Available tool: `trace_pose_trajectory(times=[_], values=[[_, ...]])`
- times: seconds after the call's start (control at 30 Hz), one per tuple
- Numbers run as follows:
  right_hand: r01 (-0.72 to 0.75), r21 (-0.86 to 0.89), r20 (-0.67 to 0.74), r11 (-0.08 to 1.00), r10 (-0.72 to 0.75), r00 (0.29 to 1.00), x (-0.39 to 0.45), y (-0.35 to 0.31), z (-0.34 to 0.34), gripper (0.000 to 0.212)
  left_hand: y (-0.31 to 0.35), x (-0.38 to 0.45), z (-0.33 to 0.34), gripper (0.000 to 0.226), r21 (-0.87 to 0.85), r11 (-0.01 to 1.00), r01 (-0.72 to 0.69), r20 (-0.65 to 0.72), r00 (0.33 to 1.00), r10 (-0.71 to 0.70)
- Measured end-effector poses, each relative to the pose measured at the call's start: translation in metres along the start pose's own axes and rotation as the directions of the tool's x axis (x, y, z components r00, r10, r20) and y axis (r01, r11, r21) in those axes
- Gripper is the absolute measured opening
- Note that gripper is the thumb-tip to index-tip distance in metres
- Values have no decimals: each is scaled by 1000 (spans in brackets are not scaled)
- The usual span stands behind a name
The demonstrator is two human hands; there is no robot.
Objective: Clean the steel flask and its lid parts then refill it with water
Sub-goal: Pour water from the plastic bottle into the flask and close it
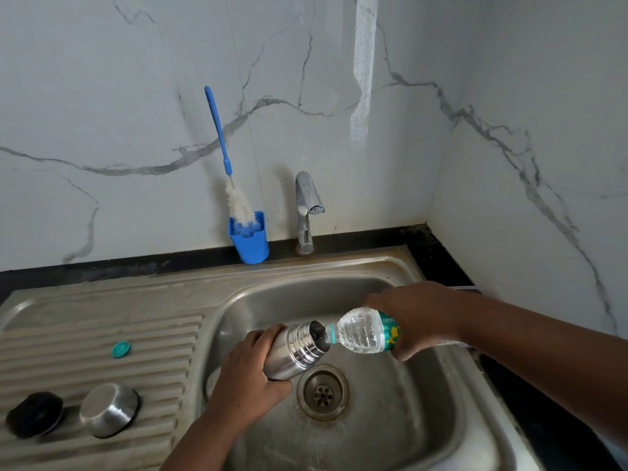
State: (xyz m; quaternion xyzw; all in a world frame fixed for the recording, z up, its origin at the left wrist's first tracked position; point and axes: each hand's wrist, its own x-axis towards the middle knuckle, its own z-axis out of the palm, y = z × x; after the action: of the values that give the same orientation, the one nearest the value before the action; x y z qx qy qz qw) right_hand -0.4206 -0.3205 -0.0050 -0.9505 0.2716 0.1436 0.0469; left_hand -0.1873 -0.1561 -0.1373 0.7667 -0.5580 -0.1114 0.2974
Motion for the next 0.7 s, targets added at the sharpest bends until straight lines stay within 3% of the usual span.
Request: trace_pose_trajectory(times=[0.7], values=[[-13,-11,-1,1000,13,1000,-3,1,-1,75,2,0,2,82,-36,999,-23,-3,1000,23]])
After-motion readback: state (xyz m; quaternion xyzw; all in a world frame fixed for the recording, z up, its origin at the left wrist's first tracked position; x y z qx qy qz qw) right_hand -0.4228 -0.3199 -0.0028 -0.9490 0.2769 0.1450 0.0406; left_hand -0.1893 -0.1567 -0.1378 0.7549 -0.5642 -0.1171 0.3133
